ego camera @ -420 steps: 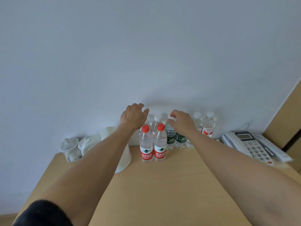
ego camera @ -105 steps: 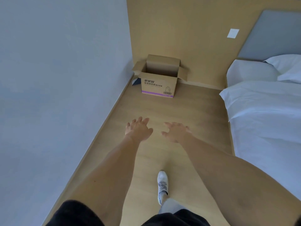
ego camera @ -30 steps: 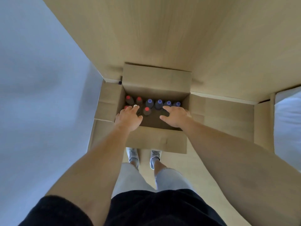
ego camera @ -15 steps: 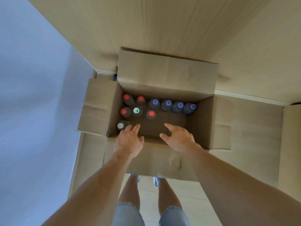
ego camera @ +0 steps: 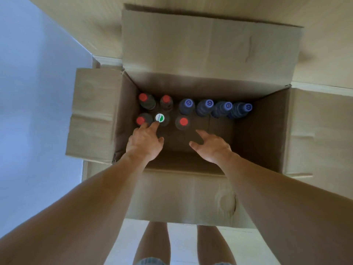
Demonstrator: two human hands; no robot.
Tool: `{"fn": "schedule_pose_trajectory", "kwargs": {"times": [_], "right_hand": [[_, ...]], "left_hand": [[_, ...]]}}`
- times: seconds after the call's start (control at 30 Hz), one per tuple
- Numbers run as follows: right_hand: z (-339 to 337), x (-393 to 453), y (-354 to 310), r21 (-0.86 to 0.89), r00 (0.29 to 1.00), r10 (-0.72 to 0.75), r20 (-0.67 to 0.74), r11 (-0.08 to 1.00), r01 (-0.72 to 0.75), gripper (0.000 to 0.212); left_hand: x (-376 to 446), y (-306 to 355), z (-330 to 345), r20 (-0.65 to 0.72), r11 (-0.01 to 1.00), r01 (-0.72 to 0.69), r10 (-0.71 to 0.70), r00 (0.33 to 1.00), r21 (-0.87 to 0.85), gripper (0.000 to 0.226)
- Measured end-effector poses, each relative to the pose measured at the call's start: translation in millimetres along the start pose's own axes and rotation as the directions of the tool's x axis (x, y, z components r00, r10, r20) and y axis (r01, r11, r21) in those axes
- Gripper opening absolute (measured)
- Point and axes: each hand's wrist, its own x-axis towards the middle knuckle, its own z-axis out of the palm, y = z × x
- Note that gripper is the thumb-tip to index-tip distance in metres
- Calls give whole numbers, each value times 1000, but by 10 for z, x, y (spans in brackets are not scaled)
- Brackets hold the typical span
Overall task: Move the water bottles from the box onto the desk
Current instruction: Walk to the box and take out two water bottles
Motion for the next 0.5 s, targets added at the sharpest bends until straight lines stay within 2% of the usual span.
{"fn": "schedule_pose_trajectory", "kwargs": {"times": [0.3,0.5], "right_hand": [[138,479,-57,52,1000,-14,-5,999,14,72],[168,664,-165,110,996,-71,-60,991,77,73]], "left_hand": [[395,-226,65,-26,998,-11,12,1000,68,63],[524,-228,98,-126,993,-78,89,988,86,57]]}}
